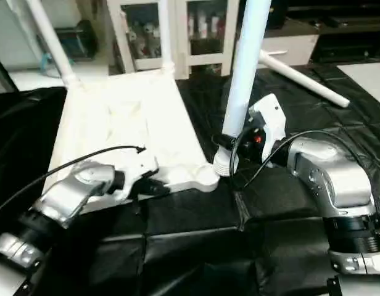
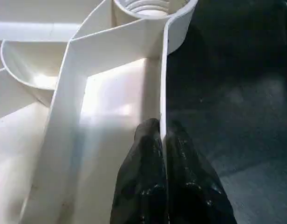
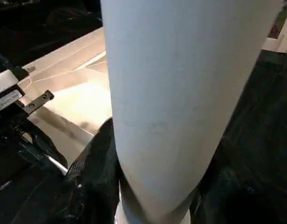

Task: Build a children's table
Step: Insert table leg to table base

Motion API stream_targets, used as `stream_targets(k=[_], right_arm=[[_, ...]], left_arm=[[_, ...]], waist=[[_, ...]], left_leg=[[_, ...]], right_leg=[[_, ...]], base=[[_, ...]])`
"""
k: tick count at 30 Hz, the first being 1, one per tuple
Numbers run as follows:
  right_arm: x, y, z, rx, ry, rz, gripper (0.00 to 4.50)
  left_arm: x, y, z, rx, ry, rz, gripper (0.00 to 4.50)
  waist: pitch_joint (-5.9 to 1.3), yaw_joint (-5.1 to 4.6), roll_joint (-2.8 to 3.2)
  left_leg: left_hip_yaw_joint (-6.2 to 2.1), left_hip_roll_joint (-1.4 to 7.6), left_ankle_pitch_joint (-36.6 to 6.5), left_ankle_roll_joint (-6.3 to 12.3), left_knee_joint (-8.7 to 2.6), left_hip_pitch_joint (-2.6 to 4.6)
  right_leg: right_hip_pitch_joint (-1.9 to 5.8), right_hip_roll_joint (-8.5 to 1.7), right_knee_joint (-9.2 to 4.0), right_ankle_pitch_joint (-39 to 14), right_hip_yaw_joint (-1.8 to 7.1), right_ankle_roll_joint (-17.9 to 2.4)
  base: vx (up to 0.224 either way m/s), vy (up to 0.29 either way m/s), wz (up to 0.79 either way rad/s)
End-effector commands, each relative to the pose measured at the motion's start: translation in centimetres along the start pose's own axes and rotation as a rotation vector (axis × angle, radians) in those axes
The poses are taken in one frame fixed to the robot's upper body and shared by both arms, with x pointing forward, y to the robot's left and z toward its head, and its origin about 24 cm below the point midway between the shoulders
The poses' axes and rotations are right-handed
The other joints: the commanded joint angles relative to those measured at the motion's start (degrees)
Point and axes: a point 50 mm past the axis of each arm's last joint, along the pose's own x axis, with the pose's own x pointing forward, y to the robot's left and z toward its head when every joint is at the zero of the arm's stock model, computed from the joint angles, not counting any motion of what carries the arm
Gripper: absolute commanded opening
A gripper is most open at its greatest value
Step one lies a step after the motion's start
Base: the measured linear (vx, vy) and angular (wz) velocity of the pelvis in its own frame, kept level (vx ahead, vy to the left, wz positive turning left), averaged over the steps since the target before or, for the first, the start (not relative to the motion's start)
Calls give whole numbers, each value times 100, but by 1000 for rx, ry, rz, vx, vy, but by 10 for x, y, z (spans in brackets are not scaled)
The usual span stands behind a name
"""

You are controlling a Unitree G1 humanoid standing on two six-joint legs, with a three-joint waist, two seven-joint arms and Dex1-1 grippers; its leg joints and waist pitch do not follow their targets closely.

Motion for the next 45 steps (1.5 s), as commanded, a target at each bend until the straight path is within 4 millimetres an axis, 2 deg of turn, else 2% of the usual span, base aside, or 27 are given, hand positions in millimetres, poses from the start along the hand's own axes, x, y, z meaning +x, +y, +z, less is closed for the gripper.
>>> stream_targets(k=[1,2,3,5,6,8,10,13,14,18,19,26,27,29,31,33,35,39,45], right_arm=[[-2,12,13,-7,-51,78,182],[1,17,7,9,-25,116,182],[1,17,7,10,-24,118,182],[4,19,1,13,10,133,182],[5,19,-2,14,25,138,182],[8,18,-3,15,35,138,182],[11,16,-3,19,39,136,182],[15,17,-1,27,48,148,182],[17,17,-1,23,54,151,182],[27,14,-4,23,69,153,182],[29,14,-4,29,70,157,182],[39,8,-8,42,143,175,182],[40,7,-9,49,154,175,182],[40,5,-9,49,164,177,182],[42,1,-12,64,190,184,182],[41,0,-13,73,195,188,182],[40,-1,-14,73,201,188,182],[38,-3,-17,107,154,187,182],[31,-4,-36,180,122,153,182]], left_arm=[[-12,-4,-6,-60,25,52,0],[-9,-13,-4,-70,-5,44,0],[-9,-13,-4,-70,-6,44,0],[-3,-18,-2,-84,-33,34,0],[0,-19,-1,-81,-48,34,0],[3,-20,1,-78,-56,29,0],[3,-22,4,-82,-57,28,0],[4,-22,11,-80,-72,47,0],[5,-21,12,-77,-79,55,0],[6,-21,16,-55,-104,62,0],[6,-21,16,-57,-105,63,0],[5,-22,12,-46,-69,46,0],[5,-22,12,-45,-65,41,0],[5,-22,12,-44,-64,38,0],[4,-21,12,-42,-64,40,0],[4,-21,12,-42,-64,42,0],[4,-21,12,-43,-63,42,0],[5,-22,11,-44,-61,46,0],[6,-21,12,-49,-68,59,0]], waist=[[-426,73,-168],[-431,65,-140],[-412,53,-146],[-410,93,-158],[-404,100,-128],[-397,113,-160],[-398,109,-139],[-399,104,-146],[-403,96,-188],[-409,102,-160],[-421,99,-135],[-414,92,-137],[-418,83,-162],[-424,87,-154],[-430,94,-190],[-429,95,-178],[-428,106,-205],[-425,104,-213],[-431,116,-219]], left_leg=[[-205,293,-1501,146,-499,47],[-196,303,-1379,205,-493,66],[-171,289,-1417,249,-486,83],[-155,283,-1516,188,-476,115],[-162,282,-1553,163,-484,112],[-166,272,-1710,77,-491,116],[-173,278,-1788,13,-498,131],[-180,275,-1801,-20,-503,121],[-169,271,-1777,-3,-494,121],[-162,260,-1709,44,-476,122],[-166,261,-1669,42,-469,123],[-166,261,-1721,44,-471,123],[-169,259,-1705,49,-467,110],[-165,261,-1658,60,-461,118],[-163,265,-1534,112,-454,103],[-158,265,-1514,130,-450,105],[-156,269,-1491,140,-450,109],[-151,266,-1495,150,-444,112],[-150,267,-1428,176,-444,107]], right_leg=[[272,-237,-379,-1863,183,-1123],[273,-232,-365,-1674,188,-1191],[237,-201,-402,-1716,186,-1223],[216,-198,-426,-1883,193,-1236],[219,-197,-429,-1933,193,-1222],[212,-196,-451,-2159,192,-1120],[202,-189,-453,-2186,195,-1094],[213,-185,-444,-2115,193,-1113],[210,-179,-447,-2044,199,-1124],[208,-190,-455,-2058,203,-1128],[208,-189,-441,-1955,200,-1173],[218,-183,-431,-1965,192,-1205],[229,-185,-427,-1944,189,-1223],[225,-183,-416,-1872,191,-1249],[243,-190,-388,-1761,193,-1295],[241,-185,-394,-1738,190,-1319],[245,-191,-392,-1789,195,-1294],[236,-190,-407,-1848,195,-1283],[237,-189,-406,-1815,198,-1255]], base=[[0,0,0],[0,0,0],[0,0,0],[0,0,0],[0,0,0],[0,0,0],[0,0,0],[0,0,0],[0,0,0],[0,0,0],[0,0,0],[0,0,0],[0,0,0],[0,0,0],[0,0,0],[0,0,0],[0,0,0],[0,0,0],[0,0,0]])
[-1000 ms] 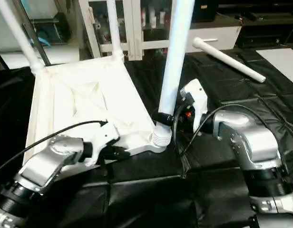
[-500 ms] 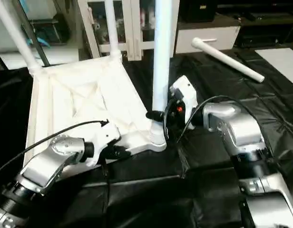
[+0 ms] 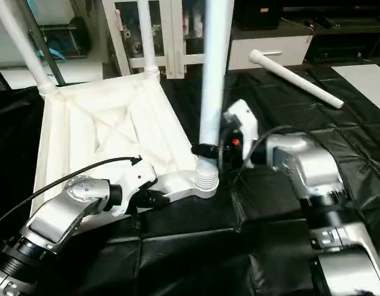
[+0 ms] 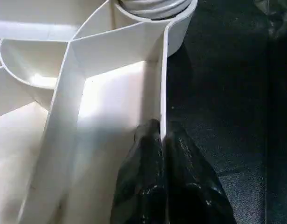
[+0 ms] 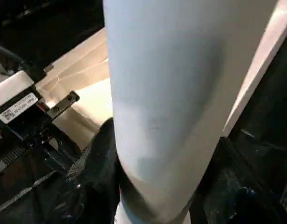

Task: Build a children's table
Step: Insert table leg to table base

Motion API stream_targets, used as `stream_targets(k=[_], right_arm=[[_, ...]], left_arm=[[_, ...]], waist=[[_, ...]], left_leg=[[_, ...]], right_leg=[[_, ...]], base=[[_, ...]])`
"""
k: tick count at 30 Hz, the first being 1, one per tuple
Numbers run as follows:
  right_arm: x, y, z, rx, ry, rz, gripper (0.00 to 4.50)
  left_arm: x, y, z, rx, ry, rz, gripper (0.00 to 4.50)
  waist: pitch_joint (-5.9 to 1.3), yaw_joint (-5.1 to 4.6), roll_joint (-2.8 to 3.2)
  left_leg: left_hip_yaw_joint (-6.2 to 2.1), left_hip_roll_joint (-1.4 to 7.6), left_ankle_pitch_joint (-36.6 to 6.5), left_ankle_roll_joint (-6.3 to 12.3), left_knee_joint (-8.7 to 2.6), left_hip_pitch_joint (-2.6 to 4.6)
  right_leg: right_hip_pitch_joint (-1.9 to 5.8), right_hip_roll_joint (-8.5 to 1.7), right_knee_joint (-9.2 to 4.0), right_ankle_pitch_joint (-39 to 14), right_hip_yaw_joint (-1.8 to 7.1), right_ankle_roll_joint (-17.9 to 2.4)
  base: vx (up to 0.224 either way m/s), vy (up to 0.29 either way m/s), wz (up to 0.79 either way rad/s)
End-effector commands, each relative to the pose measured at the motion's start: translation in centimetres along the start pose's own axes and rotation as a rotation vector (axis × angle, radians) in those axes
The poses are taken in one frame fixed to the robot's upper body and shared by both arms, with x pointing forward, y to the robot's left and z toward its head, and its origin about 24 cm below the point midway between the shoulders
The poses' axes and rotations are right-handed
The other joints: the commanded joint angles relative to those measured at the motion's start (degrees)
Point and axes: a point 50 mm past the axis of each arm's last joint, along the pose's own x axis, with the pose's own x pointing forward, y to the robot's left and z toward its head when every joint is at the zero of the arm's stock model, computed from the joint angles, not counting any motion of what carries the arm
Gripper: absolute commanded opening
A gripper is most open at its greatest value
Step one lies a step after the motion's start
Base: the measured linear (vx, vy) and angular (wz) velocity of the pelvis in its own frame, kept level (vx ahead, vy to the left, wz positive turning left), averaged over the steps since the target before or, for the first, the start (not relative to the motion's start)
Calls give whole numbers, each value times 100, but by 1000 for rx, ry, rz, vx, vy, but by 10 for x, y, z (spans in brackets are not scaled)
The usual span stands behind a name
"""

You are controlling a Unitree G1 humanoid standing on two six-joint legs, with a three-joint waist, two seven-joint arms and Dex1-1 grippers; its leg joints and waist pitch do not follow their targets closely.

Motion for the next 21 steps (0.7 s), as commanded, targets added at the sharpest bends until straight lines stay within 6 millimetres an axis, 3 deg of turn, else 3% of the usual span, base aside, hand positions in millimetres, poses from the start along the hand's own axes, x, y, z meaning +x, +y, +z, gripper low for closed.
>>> stream_targets(k=[1,12,21], right_arm=[[0,-2,-18,56,28,-32,182],[-16,7,-43,79,-21,-114,182],[-11,24,-56,39,67,-85,182]], left_arm=[[-3,3,6,8,-33,26,0],[-2,2,6,9,-35,28,0],[-2,3,7,12,-34,27,0]], waist=[[-405,42,-124],[-388,39,-124],[-385,39,-108]], left_leg=[[-151,266,-1445,178,-419,96],[-169,267,-1694,103,-452,106],[-182,269,-1864,24,-474,122]], right_leg=[[243,-195,-417,-1840,189,-1222],[224,-189,-459,-2185,180,-1055],[205,-185,-480,-2305,185,-949]], base=[[0,0,0],[0,0,0],[0,0,0]])
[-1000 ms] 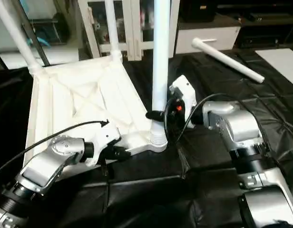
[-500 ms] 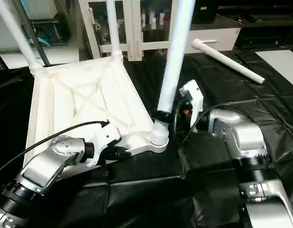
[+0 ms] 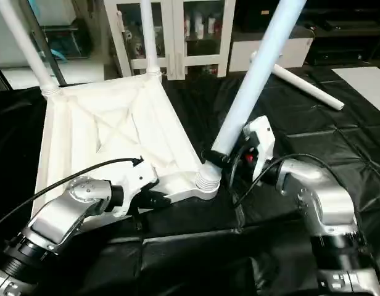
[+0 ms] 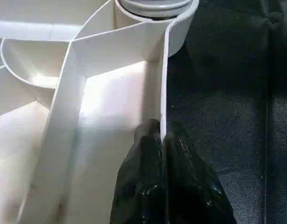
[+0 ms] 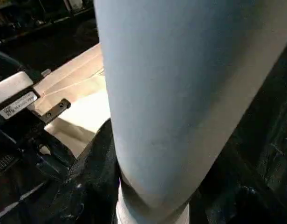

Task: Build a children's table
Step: Insert table leg to table base

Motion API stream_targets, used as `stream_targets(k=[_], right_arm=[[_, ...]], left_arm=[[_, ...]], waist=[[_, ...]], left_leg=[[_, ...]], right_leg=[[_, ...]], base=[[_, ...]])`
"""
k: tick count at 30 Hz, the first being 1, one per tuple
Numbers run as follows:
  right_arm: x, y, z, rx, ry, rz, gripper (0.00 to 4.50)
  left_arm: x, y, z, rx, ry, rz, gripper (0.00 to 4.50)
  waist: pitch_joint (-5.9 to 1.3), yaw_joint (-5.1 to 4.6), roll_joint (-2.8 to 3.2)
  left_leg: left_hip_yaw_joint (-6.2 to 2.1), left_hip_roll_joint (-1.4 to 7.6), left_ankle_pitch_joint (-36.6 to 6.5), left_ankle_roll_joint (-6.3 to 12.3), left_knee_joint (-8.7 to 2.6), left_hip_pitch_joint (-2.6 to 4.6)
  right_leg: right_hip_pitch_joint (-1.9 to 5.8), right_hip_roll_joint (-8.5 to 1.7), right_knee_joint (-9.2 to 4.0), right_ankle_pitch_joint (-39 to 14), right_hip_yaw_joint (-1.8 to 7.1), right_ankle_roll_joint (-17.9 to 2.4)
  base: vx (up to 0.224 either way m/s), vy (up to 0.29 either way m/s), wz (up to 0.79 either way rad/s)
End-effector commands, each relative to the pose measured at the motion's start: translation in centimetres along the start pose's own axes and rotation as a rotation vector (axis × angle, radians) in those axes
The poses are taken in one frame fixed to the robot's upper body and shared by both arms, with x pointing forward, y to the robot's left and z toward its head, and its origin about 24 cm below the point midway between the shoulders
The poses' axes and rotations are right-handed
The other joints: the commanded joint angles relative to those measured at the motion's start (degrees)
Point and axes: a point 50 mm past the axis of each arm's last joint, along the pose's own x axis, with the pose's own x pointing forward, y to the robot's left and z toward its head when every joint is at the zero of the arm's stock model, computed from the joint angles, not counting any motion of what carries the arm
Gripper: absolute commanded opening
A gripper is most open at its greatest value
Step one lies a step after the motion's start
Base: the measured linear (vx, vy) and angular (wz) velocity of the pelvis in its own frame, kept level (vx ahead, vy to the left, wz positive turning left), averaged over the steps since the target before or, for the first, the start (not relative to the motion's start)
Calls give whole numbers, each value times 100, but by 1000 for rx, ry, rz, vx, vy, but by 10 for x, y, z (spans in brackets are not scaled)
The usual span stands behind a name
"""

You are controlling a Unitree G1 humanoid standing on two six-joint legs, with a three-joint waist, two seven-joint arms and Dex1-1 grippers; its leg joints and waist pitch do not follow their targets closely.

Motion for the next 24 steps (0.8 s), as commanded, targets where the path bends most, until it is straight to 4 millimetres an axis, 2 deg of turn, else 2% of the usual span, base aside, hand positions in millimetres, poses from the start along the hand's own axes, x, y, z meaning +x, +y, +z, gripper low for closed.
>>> stream_targets(k=[1,5,12,13,15,16,19,23,24], right_arm=[[3,6,-32,64,176,22,182],[7,4,-29,41,207,38,182],[13,0,-20,1,274,88,182],[14,0,-18,-3,281,96,182],[16,-1,-17,-8,296,111,182],[17,-1,-17,-10,304,115,182],[19,3,-20,-3,337,153,182],[19,11,-28,-6,373,205,182],[19,11,-28,-6,373,205,182]], left_arm=[[-4,4,8,9,-38,27,0],[-4,5,7,16,-29,22,0],[-5,5,6,18,-21,13,0],[-5,5,6,18,-20,11,0],[-5,4,6,18,-18,9,0],[-5,5,6,19,-17,10,0],[-4,5,7,19,-18,13,0],[-4,5,7,19,-16,14,0],[-4,5,7,19,-16,14,0]], waist=[[-370,25,-101],[-365,17,-77],[-368,2,-92],[-370,-1,-111],[-370,0,-98],[-369,-5,-132],[-366,5,-122],[-371,18,-138],[-367,22,-112]], left_leg=[[-181,271,-1864,25,-474,114],[-186,267,-1939,9,-475,115],[-193,272,-1982,-12,-476,110],[-191,273,-1966,-4,-475,105],[-187,276,-1944,2,-470,113],[-181,274,-1955,8,-468,109],[-182,276,-1945,10,-467,114],[-183,283,-1890,9,-473,114],[-178,283,-1909,-2,-474,123]], right_leg=[[192,-185,-471,-2284,184,-984],[190,-192,-474,-2304,182,-1000],[201,-188,-459,-2202,182,-1060],[203,-186,-456,-2176,182,-1068],[198,-189,-447,-2109,185,-1121],[201,-188,-453,-2127,185,-1121],[197,-196,-454,-2189,190,-1108],[200,-193,-447,-2162,197,-1075],[186,-193,-457,-2150,200,-1086]], base=[[0,0,0],[0,0,0],[0,0,0],[0,0,0],[0,0,0],[0,0,0],[0,0,0],[0,0,0],[0,0,0]])
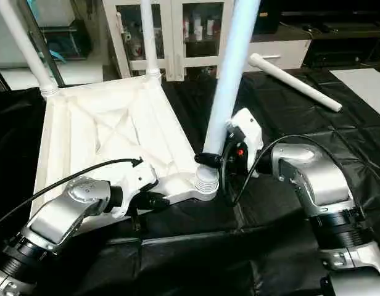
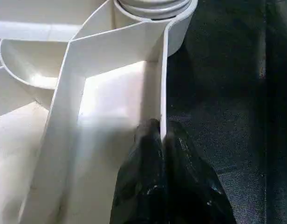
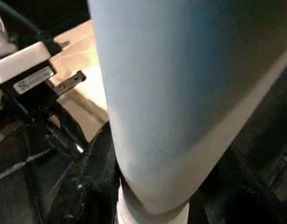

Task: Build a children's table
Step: Insert table leg to table base

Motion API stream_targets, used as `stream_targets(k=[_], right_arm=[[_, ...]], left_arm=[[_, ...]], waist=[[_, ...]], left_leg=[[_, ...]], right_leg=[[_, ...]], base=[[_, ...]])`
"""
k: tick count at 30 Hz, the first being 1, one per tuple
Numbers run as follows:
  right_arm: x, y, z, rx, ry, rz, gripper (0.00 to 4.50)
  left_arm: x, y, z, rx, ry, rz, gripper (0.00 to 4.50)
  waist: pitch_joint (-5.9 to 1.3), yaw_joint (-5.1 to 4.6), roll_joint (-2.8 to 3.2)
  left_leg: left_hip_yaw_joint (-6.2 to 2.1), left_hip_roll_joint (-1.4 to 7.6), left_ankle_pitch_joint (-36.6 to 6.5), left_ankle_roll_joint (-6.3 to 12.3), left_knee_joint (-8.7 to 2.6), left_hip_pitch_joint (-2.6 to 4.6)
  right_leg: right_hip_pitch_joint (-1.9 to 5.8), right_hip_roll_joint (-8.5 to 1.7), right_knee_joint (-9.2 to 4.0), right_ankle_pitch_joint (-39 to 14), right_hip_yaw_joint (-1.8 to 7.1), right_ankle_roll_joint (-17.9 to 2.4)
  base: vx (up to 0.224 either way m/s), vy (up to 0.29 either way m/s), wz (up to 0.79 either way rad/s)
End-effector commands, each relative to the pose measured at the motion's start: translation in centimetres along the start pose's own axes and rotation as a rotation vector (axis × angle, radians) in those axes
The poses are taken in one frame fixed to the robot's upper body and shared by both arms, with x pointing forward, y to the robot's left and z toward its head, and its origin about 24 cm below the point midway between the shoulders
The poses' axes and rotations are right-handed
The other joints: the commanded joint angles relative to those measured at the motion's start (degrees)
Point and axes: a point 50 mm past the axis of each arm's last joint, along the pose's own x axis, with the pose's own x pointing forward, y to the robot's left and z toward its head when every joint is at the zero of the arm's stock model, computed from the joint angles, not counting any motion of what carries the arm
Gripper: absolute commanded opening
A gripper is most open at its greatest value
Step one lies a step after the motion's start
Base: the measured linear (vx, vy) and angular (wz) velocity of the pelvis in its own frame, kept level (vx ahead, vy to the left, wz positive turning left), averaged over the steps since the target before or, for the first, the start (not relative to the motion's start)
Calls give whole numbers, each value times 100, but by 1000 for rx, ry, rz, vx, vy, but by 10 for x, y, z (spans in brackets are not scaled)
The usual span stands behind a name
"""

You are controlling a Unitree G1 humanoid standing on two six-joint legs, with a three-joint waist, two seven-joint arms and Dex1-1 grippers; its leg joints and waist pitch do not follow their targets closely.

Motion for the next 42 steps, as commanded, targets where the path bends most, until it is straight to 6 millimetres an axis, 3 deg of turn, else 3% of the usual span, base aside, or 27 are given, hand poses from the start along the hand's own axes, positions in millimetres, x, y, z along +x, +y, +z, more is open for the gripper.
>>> stream_targets(k=[1,5,8,15,16,17,18,19,20,22,27,29,33,36,37,38,40,41,42], right_arm=[[18,16,-44,119,176,112,182],[23,18,-42,95,164,124,182],[27,20,-43,97,169,131,182],[21,11,-56,109,173,46,182],[21,8,-51,115,122,20,182],[20,5,-43,129,55,3,182],[18,3,-34,146,-15,-9,182],[14,1,-24,164,-82,-14,182],[9,-1,-14,167,-136,-16,182],[4,-2,-6,164,-174,-16,182],[-21,-8,28,151,-324,-9,181],[-28,-10,37,137,-354,-20,181],[-31,-13,44,125,-367,-49,181],[-32,-14,51,113,-380,-67,181],[-31,-13,53,97,-368,-71,181],[-26,-11,56,32,-299,-92,181],[-22,-11,56,1,-254,-115,181],[-18,-14,58,-34,-208,-169,181],[-16,-18,60,-60,-182,-231,181]], left_arm=[[-3,5,9,22,-26,27,0],[-2,5,10,25,-27,23,0],[-1,6,11,32,-26,19,0],[-1,8,11,33,-26,25,0],[-1,8,12,30,-31,32,0],[-2,9,12,19,-36,33,44],[-2,9,13,4,-42,30,55],[-4,9,13,-10,-43,26,55],[-6,9,13,-18,-41,20,55],[-7,9,12,-20,-41,18,90],[-15,14,16,-30,-73,32,115],[-20,20,23,-38,-132,65,142],[-28,29,36,-57,-249,82,151],[-42,42,53,-93,-400,124,153],[-48,50,61,-118,-466,164,153],[-64,64,85,-163,-651,220,153],[-70,67,95,-179,-723,229,153],[-82,64,117,-230,-873,121,153],[-85,57,128,-233,-916,21,171]], waist=[[-338,25,-64],[-337,6,-37],[-330,-17,-50],[-329,-39,-50],[-331,-41,-47],[-326,-69,-49],[-330,-83,-46],[-328,-83,-38],[-341,-109,-38],[-337,-111,-32],[-335,-111,-20],[-332,-108,-10],[-333,-81,10],[-352,-66,-10],[-355,-65,11],[-374,-44,3],[-393,-11,-1],[-369,-4,-15],[-384,28,-44]], left_leg=[[-179,279,-1920,-17,-471,113],[-192,277,-2128,-79,-488,119],[-211,273,-2425,-158,-498,138],[-231,269,-2656,-210,-510,144],[-235,268,-2672,-211,-512,144],[-244,265,-2812,-229,-515,151],[-246,261,-2833,-231,-516,157],[-247,260,-2861,-227,-513,163],[-265,256,-2829,-217,-522,142],[-259,265,-2826,-198,-523,148],[-238,257,-2574,-130,-516,121],[-225,255,-2510,-125,-510,123],[-216,253,-2430,-133,-503,140],[-196,242,-2243,-110,-493,120],[-194,242,-2201,-102,-491,120],[-172,226,-2043,-100,-463,119],[-174,241,-1842,-56,-461,118],[-157,236,-1687,-24,-459,81],[-144,236,-1475,-11,-440,86]], right_leg=[[188,-192,-452,-2110,199,-1095],[184,-187,-460,-2173,190,-1067],[161,-182,-497,-2459,178,-966],[136,-184,-538,-2678,170,-836],[134,-186,-539,-2696,168,-827],[119,-179,-558,-2830,155,-789],[119,-180,-561,-2860,155,-778],[104,-187,-578,-2908,157,-767],[137,-176,-568,-2870,134,-769],[122,-171,-564,-2768,136,-824],[149,-184,-545,-2673,143,-873],[144,-182,-543,-2671,144,-886],[129,-186,-550,-2629,142,-929],[157,-181,-512,-2339,144,-1037],[161,-175,-501,-2264,145,-1067],[187,-166,-462,-2046,138,-1177],[203,-179,-447,-1782,149,-1247],[222,-177,-420,-1624,148,-1312],[230,-206,-382,-1523,158,-1386]], base=[[0,0,0],[0,0,0],[0,0,0],[0,0,0],[0,0,0],[0,0,0],[0,0,0],[0,0,0],[0,0,0],[0,0,0],[0,0,0],[0,0,0],[0,0,0],[0,0,0],[0,0,0],[0,0,0],[0,0,0],[0,0,0],[0,0,0]])
